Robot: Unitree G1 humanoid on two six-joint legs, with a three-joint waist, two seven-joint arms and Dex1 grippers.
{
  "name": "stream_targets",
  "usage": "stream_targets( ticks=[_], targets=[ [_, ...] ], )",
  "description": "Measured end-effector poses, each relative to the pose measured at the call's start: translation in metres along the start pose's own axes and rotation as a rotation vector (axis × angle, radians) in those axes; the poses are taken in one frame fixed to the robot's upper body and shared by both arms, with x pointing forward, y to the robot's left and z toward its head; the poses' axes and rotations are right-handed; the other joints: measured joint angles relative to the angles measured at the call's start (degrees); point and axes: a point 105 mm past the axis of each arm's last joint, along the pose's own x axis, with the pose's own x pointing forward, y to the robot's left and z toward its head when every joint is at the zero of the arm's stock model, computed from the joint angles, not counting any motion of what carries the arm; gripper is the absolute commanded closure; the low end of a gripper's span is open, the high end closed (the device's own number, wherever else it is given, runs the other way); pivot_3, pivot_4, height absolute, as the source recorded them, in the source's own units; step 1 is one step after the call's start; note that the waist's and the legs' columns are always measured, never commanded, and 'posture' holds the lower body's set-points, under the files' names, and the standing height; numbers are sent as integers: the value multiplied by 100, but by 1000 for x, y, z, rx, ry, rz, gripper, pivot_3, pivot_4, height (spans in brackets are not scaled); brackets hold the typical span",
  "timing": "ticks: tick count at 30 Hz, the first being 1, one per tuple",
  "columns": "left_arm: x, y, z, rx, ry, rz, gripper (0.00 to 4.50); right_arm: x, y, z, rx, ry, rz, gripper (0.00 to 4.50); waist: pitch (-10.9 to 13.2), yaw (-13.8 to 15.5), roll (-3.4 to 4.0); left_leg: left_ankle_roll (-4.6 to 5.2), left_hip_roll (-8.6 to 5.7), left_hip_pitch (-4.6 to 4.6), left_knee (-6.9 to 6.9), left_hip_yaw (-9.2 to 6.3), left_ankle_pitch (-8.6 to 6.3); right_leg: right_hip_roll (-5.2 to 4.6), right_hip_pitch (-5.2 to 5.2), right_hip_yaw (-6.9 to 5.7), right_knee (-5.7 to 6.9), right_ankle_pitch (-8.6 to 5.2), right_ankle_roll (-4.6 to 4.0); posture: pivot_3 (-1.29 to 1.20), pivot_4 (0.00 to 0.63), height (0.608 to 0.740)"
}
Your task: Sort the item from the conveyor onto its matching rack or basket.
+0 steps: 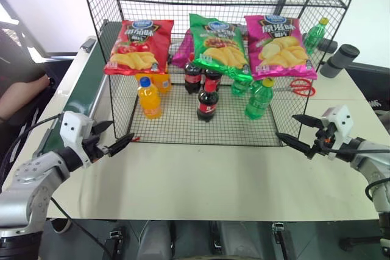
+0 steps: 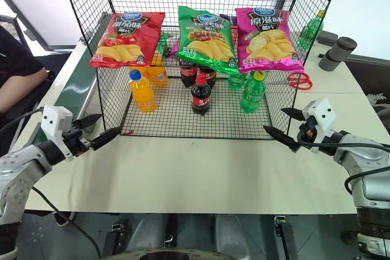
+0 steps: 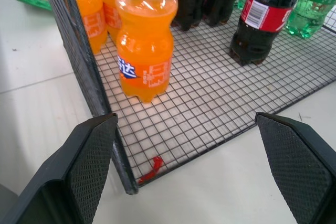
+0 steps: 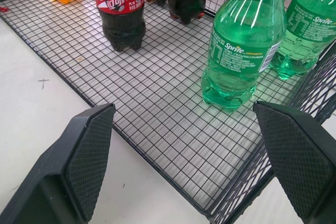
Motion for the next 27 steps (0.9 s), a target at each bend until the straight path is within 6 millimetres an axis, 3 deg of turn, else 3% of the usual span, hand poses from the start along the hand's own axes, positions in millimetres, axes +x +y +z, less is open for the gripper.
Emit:
stream_targets(
  ticks=[27],
  targets=[
    [-2, 2, -7, -5, 14, 32, 0, 4, 0, 7, -9, -4, -13, 115, 0, -3, 0, 0, 1, 0, 0, 0, 0, 0, 0, 0, 1, 0, 0, 0, 150, 734]
  ],
)
